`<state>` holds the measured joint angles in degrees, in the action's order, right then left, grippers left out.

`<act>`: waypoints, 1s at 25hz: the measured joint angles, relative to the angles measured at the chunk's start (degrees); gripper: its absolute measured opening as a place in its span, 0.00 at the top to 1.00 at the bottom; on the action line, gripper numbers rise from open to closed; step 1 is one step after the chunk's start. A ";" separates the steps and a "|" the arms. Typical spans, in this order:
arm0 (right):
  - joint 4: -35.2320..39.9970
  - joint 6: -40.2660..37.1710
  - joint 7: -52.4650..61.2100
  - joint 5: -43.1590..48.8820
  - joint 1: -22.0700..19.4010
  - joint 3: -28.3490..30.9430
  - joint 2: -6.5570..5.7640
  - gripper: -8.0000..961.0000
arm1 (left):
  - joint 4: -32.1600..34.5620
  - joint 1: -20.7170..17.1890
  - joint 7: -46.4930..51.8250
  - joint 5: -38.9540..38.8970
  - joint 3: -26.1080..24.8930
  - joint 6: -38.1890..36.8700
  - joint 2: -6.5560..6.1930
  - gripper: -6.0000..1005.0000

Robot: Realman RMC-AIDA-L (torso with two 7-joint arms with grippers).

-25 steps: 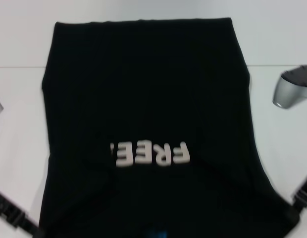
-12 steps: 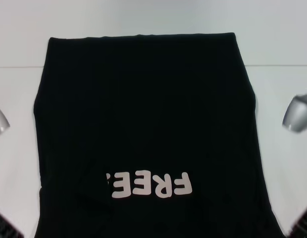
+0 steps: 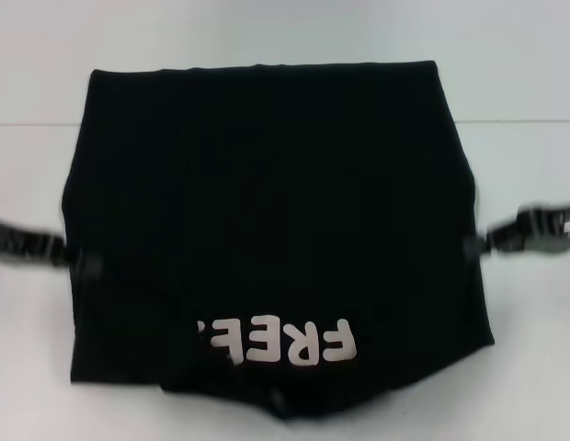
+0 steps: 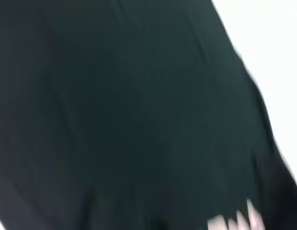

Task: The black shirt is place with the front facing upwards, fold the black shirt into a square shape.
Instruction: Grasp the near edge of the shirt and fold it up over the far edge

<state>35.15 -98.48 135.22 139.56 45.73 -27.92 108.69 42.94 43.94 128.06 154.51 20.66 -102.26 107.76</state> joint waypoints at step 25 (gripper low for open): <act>-8.40 38.88 -15.32 -21.74 -2.19 3.32 4.86 0.95 | -5.64 -3.57 -0.15 -22.24 -5.09 34.24 4.32 0.98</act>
<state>26.75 -59.61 119.90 117.83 43.54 -24.61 113.55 37.31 40.38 127.91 132.27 15.58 -68.02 112.07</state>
